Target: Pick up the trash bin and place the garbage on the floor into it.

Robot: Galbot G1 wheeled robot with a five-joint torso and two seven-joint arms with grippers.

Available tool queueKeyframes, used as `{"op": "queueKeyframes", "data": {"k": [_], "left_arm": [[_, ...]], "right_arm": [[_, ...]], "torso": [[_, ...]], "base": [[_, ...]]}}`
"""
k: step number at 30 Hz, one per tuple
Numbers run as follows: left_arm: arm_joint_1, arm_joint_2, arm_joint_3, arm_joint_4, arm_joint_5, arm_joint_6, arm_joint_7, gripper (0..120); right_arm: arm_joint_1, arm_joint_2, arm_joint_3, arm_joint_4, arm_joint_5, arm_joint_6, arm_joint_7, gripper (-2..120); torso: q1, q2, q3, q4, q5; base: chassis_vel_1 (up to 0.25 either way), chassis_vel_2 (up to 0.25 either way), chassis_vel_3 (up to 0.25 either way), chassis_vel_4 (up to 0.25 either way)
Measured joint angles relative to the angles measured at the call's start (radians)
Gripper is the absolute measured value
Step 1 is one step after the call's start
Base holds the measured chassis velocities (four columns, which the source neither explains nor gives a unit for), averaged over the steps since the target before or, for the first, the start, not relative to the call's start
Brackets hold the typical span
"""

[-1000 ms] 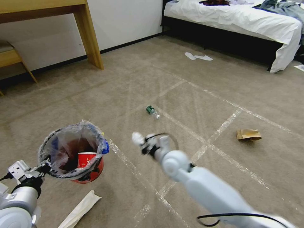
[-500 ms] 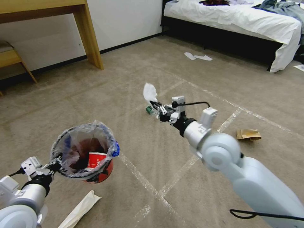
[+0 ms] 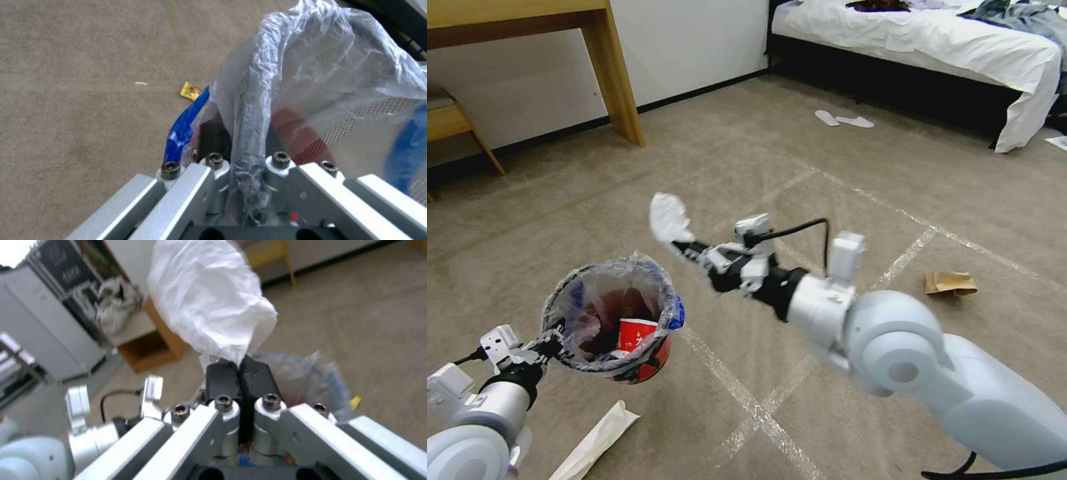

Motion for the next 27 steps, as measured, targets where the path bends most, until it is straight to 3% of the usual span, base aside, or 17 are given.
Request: {"op": "queueKeyframes", "data": {"k": [4, 11, 27], "left_arm": [[-0.001, -0.005, -0.003, 0.0, 0.001, 0.0, 0.0, 2], [-0.005, -0.011, -0.008, 0.002, 0.002, 0.0, 0.0, 2], [-0.01, -0.004, -0.019, 0.007, -0.007, -0.001, -0.001, 2]], "right_arm": [[0.088, 0.061, -0.112, -0.048, 0.02, -0.055, 0.068, 0], [0.142, 0.124, -0.207, -0.134, -0.005, -0.085, 0.077, 0], [0.144, 0.23, -0.274, -0.243, -0.037, -0.107, 0.088, 0]], "torso": [[0.0, 0.0, 0.0, 0.0, -0.0001], [0.0, 0.0, 0.0, -0.0002, 0.0001], [0.0, 0.0, 0.0, -0.0001, 0.0001]], "base": [[0.0, 0.0, 0.0, 0.0], [0.0, 0.0, 0.0, 0.0], [0.0, 0.0, 0.0, 0.0]]}}
